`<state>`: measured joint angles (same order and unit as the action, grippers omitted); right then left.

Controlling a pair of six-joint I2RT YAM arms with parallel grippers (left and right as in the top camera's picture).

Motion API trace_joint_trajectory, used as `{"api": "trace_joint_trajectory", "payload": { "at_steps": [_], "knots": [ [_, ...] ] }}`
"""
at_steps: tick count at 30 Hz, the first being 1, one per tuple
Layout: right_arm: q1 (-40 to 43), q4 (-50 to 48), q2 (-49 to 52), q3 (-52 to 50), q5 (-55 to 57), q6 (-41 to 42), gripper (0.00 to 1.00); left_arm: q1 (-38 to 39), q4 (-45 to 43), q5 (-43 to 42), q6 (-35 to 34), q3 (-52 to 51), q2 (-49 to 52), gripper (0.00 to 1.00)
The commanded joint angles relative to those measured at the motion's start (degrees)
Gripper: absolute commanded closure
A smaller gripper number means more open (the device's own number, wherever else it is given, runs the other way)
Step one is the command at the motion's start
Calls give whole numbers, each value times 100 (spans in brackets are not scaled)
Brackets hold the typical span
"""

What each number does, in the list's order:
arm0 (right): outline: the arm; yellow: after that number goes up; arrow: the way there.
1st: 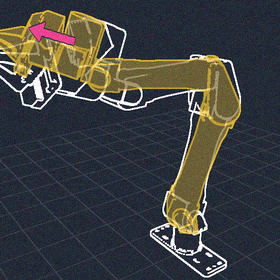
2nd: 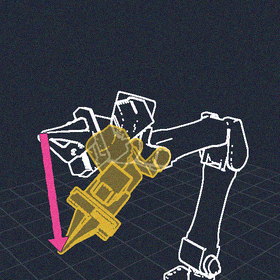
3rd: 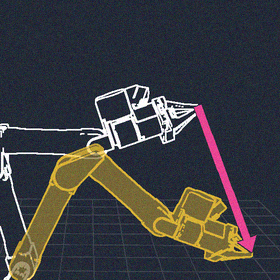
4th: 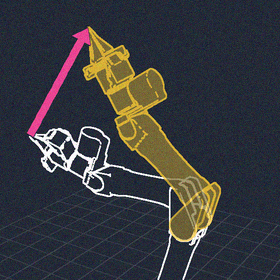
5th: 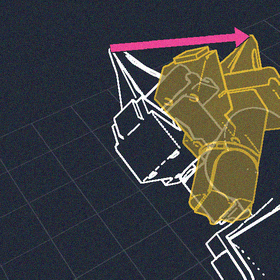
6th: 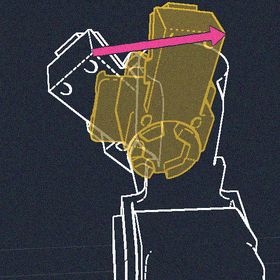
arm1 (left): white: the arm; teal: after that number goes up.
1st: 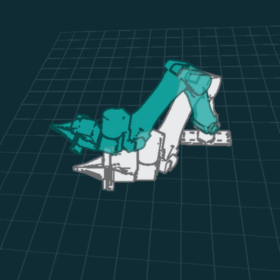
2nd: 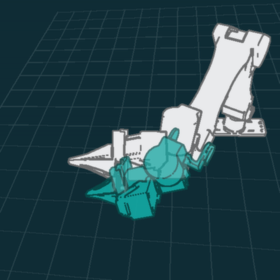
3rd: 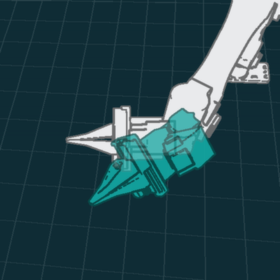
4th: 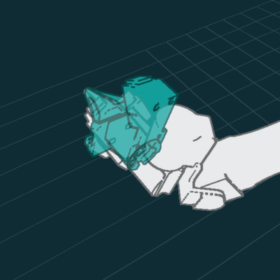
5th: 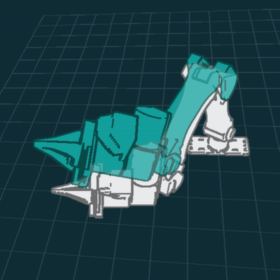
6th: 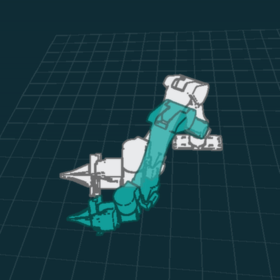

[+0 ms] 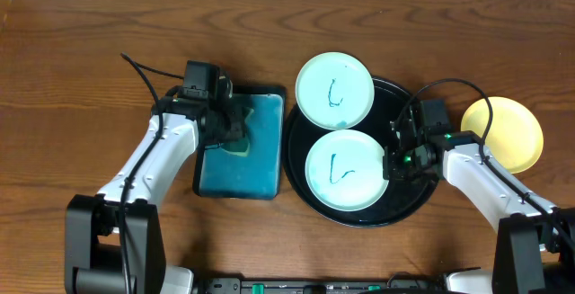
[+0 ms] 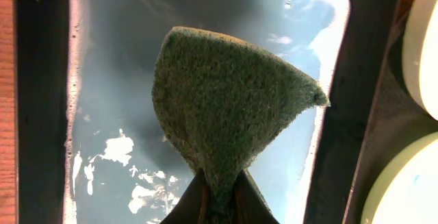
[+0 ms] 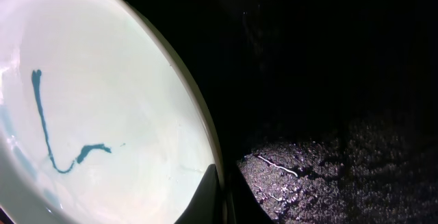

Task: Clean dirty plates on tray and stack at the side
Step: 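Dip the green sponge into the blue water tray with the left gripper, then lift the wet sponge out of the water tray with the left gripper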

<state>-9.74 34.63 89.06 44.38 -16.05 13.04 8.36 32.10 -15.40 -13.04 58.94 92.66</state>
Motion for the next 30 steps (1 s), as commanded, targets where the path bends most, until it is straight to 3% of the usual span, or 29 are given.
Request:
{"api": "trace_joint_trajectory", "payload": {
  "at_steps": [1, 15, 30],
  "knots": [
    [-55, 35, -55, -28, 105, 66, 99, -20, -4, -214, 188, -9, -393, 92],
    [-55, 92, -55, -28, 122, 66, 99, -20, -212, -216, 205, -304, -2020, 92],
    [-55, 98, -55, -28, 122, 63, 99, -22, -1255, -581, 216, -516, -2072, 92]
  ]
}}
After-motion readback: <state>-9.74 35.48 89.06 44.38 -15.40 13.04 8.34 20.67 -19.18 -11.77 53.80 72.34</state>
